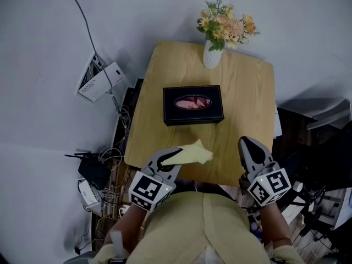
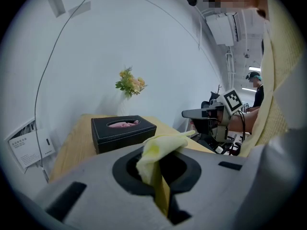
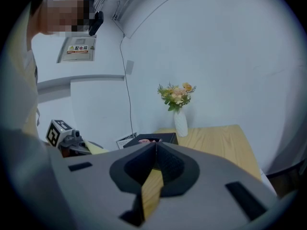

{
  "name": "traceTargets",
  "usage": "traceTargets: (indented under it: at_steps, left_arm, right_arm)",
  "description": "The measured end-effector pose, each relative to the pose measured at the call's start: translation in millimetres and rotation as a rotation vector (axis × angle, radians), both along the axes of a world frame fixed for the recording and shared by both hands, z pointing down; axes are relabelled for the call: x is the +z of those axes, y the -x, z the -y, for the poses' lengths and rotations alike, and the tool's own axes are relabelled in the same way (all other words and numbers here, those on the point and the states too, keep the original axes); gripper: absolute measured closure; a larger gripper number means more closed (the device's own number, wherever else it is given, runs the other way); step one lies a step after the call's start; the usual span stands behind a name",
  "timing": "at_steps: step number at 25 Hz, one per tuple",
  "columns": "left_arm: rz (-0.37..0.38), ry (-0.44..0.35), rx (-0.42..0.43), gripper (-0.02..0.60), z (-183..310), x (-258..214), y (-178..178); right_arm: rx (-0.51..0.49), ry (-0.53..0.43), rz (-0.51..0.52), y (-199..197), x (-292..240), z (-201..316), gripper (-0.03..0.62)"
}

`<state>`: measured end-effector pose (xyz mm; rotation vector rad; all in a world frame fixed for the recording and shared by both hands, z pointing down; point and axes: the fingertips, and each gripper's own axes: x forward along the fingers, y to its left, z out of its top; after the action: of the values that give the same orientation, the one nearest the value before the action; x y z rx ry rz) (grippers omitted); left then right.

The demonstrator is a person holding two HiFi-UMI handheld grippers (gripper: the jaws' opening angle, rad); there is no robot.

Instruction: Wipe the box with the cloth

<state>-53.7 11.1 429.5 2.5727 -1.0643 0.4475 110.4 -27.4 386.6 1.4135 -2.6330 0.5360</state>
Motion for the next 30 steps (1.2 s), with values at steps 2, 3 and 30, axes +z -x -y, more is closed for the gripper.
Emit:
traceTargets:
  at_steps: [2,3,30]
  left_arm:
    - [0.006,0.008,-0.016,0.557,1,4,5]
    - [0.009,0.011,-0.022,0.557,2,5,7]
    - [0.006,-0.015,-0.085,0.557,17,-2,15]
  right_arm:
    - [-0.007,0.008,-0.007,1,3,-3,0.56]
    - [-0.01,0.012,-0.008,2,4,-5,0.56]
    - [-0.064,0.02,-0.028,21,9,-11,0.563]
